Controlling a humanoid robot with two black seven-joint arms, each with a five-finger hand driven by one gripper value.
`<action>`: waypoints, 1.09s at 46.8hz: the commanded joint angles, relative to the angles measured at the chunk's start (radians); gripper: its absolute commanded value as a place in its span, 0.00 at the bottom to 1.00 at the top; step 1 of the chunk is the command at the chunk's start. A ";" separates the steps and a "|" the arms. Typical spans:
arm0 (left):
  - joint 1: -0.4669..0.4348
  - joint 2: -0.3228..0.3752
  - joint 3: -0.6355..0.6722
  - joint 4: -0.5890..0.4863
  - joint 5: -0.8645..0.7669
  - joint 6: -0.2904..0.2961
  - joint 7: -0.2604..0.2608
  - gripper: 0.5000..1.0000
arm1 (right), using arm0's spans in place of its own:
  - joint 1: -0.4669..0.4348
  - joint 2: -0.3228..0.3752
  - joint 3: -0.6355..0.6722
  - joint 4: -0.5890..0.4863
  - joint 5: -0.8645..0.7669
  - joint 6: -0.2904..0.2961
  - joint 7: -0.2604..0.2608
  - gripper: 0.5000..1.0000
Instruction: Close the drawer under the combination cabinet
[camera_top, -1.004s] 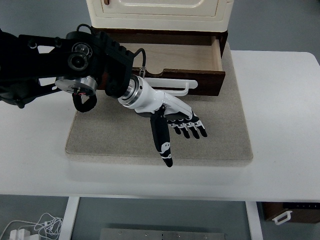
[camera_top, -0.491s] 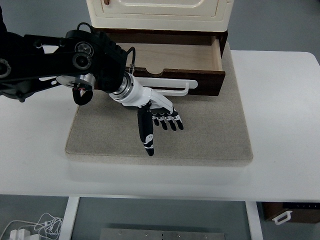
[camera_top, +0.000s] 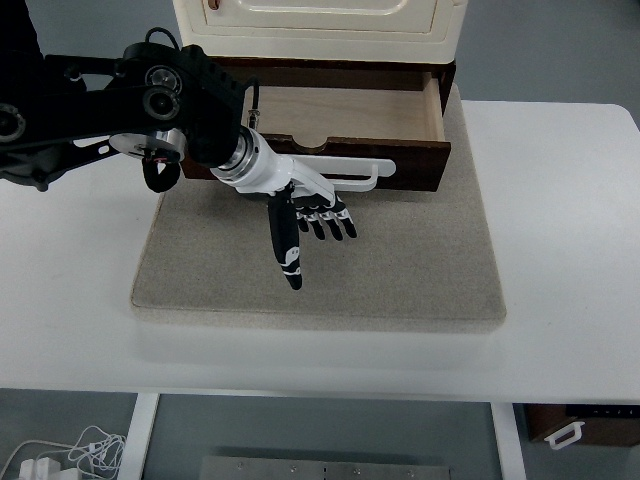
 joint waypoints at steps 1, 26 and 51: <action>0.004 -0.031 -0.001 0.017 0.020 0.001 -0.002 0.99 | 0.000 0.000 -0.001 0.001 -0.001 0.000 0.000 0.90; 0.006 -0.058 -0.014 0.081 0.074 0.006 -0.005 0.99 | 0.000 0.000 0.001 0.001 0.000 0.000 0.000 0.90; 0.006 -0.062 -0.017 0.146 0.097 0.019 -0.011 0.97 | 0.000 0.000 -0.001 -0.001 0.000 0.000 0.000 0.90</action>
